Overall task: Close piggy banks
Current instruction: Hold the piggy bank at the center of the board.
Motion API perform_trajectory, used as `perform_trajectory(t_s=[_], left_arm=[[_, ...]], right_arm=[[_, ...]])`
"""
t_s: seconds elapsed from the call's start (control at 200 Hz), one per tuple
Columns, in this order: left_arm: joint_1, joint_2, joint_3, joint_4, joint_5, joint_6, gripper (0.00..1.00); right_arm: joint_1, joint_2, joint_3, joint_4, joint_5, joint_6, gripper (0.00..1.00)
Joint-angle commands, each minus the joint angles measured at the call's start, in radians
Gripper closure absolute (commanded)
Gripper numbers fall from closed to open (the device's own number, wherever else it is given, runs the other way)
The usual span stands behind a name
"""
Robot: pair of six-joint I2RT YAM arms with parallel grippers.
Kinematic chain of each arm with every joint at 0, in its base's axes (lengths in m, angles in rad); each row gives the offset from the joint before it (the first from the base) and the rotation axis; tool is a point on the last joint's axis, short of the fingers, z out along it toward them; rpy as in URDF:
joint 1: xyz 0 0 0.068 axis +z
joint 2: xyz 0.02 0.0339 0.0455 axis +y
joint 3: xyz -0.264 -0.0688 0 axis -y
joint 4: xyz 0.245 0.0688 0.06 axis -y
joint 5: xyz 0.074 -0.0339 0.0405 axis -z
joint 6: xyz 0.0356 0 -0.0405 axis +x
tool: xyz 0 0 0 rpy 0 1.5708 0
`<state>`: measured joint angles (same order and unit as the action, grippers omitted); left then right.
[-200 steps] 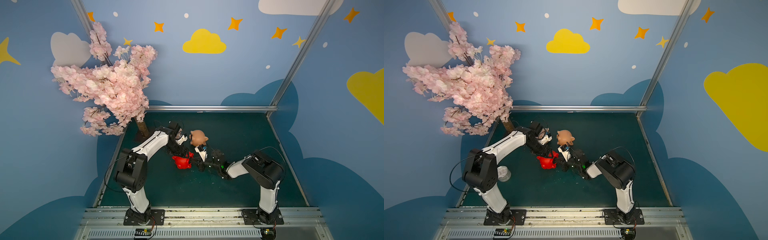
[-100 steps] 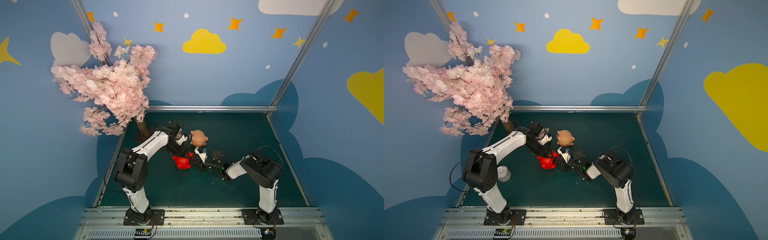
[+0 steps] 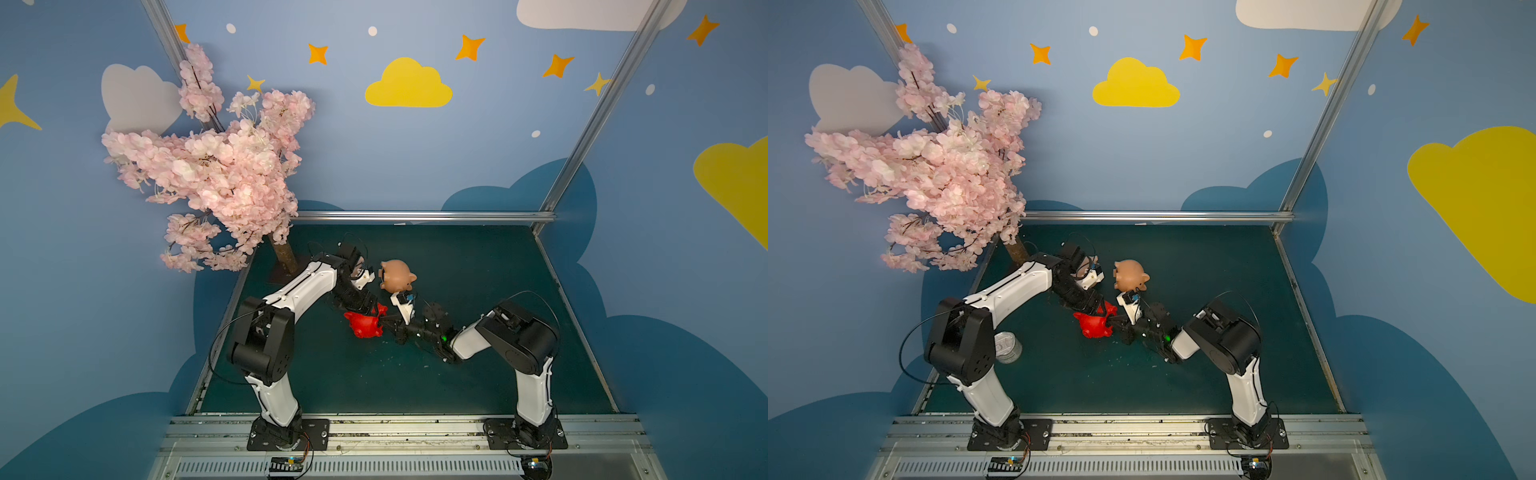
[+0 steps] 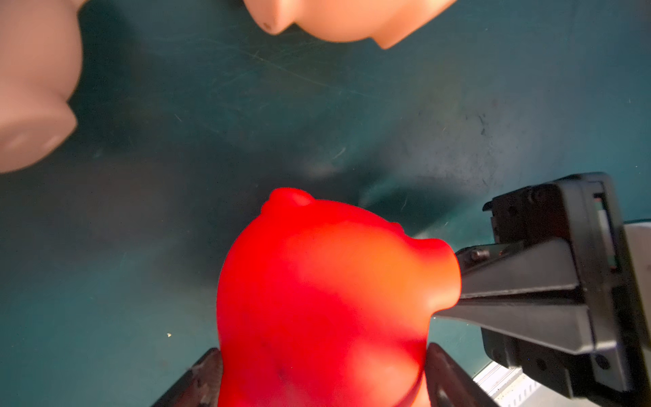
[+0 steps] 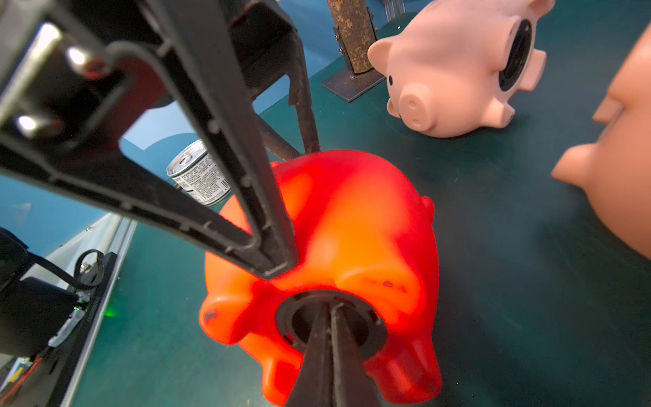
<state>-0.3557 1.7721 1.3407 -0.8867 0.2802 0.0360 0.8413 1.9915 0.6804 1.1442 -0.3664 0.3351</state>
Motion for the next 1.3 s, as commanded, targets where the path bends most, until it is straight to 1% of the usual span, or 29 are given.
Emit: perform_trajectory(t_s=[0.0,0.285,0.606,0.891,1.026,1.131,1.291], left_arm=[[-0.02,0.036,-0.041,-0.04,0.013,0.003,0.16],[-0.022,0.04,-0.038,-0.041,0.013,-0.001,0.16],[-0.026,0.04,-0.042,-0.038,0.01,-0.008,0.17],[-0.033,0.04,-0.049,-0.032,0.006,-0.012,0.17],[-0.035,0.039,-0.049,-0.031,0.004,-0.011,0.17],[-0.038,0.039,-0.051,-0.029,0.0,-0.013,0.17],[-0.039,0.038,-0.051,-0.031,-0.005,-0.012,0.17]], right_arm=[[0.01,0.015,0.021,0.056,0.025,0.068,1.0],[0.007,0.008,0.036,0.011,0.02,0.166,1.0],[-0.015,0.01,0.068,-0.077,-0.009,0.389,1.0],[-0.016,-0.006,0.07,-0.094,-0.019,0.466,1.0],[-0.024,-0.016,0.085,-0.157,-0.02,0.524,1.0],[-0.033,-0.013,0.103,-0.2,-0.043,0.585,1.0],[-0.037,0.003,0.12,-0.212,-0.072,0.63,1.0]])
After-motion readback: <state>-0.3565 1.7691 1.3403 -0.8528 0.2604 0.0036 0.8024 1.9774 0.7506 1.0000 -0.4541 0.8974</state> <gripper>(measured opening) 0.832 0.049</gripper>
